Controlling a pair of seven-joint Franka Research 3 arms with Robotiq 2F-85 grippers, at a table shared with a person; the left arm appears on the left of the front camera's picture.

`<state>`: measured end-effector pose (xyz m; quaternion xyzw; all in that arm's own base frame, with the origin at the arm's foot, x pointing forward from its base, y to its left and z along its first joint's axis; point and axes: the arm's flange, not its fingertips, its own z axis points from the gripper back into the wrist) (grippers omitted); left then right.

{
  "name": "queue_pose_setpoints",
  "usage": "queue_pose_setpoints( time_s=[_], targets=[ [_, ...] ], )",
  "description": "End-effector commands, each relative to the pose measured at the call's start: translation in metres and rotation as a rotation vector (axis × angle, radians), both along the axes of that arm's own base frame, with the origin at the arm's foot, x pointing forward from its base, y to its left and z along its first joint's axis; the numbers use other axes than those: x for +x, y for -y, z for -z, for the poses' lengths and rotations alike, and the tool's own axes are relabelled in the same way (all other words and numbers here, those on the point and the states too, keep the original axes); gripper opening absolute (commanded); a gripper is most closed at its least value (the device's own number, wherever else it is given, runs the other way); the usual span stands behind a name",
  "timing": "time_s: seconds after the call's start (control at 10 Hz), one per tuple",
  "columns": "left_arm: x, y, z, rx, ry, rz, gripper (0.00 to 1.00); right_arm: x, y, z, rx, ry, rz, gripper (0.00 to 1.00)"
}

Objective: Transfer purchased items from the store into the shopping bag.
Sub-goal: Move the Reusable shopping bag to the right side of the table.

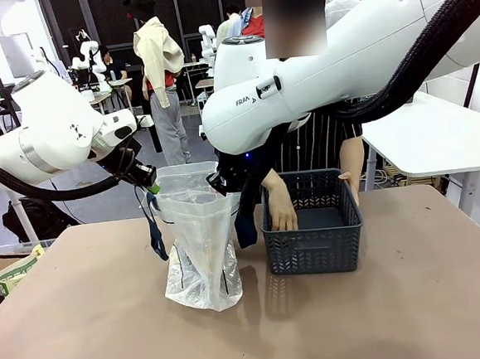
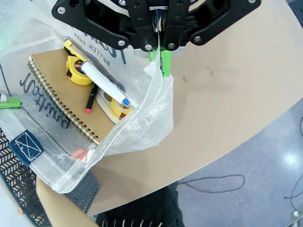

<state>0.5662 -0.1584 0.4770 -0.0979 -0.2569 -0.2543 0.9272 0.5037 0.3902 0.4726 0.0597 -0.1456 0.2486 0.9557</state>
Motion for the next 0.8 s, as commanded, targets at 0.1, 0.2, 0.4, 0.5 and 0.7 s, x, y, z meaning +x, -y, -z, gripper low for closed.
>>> queue_pose_setpoints(
  time_s=[0.1,0.2,0.4,0.5,0.7],
  targets=[
    [0.0006,-0.0016,-0.0005,0.0,0.001,-0.003,0.0,-0.0014,0.0007,0.0013,0.0,0.001,0.001,0.0],
    [0.0006,-0.0016,-0.0005,0.0,0.001,-0.003,0.0,-0.0014,0.0007,0.0013,0.0,0.001,0.001,0.0],
    [0.0006,-0.0016,-0.0005,0.0,0.001,-0.003,0.0,-0.0014,0.0007,0.0013,0.0,0.001,0.001,0.0],
    [0.0006,-0.0016,-0.0005,0.0,0.001,-0.003,0.0,-0.0014,0.0007,0.0013,0.0,0.001,0.001,0.0],
    [0.0006,-0.0016,-0.0005,0.0,0.001,-0.003,0.0,-0.0014,0.0007,0.0013,0.0,0.001,0.001,0.0]
  ],
)
